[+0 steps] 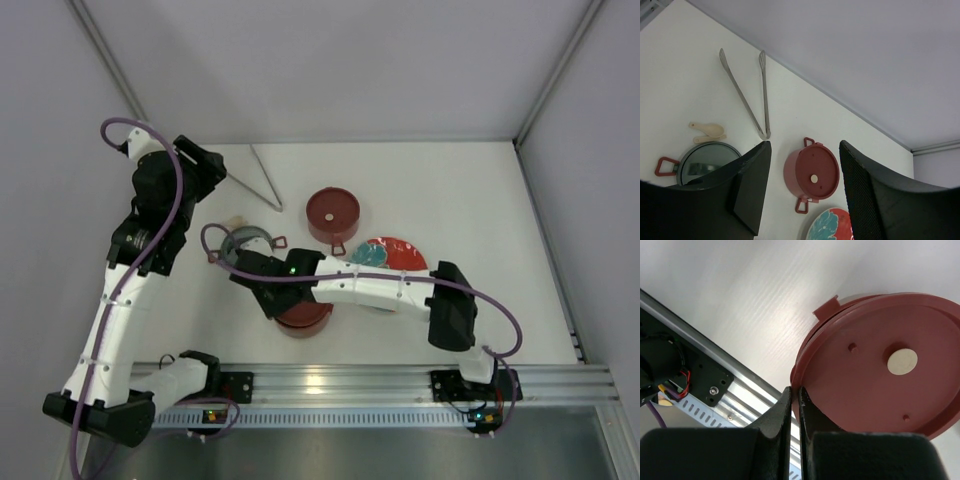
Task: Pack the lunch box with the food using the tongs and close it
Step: Close the box lid on the packing box.
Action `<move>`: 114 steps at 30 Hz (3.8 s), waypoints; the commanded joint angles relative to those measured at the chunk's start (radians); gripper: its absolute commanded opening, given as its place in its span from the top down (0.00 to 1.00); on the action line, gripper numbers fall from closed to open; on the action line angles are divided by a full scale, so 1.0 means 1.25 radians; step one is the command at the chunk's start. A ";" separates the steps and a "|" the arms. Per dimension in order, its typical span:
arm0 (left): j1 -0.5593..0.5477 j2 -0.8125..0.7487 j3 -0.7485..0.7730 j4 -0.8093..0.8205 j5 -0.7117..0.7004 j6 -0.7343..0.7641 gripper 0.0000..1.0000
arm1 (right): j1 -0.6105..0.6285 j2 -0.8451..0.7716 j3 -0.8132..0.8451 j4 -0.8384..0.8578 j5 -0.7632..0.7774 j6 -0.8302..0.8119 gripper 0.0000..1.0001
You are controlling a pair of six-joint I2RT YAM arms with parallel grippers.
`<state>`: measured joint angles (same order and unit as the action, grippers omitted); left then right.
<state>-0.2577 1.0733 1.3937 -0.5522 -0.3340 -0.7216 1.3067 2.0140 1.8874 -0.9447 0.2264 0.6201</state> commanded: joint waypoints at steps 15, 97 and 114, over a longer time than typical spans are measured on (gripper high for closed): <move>0.002 0.000 0.030 0.001 0.030 0.024 0.38 | 0.030 0.025 -0.007 0.007 -0.018 -0.010 0.79; -0.237 -0.081 -0.625 -0.084 0.330 -0.071 0.68 | -0.196 -0.172 -0.430 0.266 -0.093 -0.017 0.72; -0.237 -0.060 -0.617 -0.064 0.318 -0.077 0.67 | -0.229 -0.320 -0.338 0.169 0.007 -0.057 0.72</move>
<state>-0.5499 0.9733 0.6395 -0.5823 0.1223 -0.8326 1.0306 1.7103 1.4330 -0.6868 0.1719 0.5629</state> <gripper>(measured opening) 0.327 0.278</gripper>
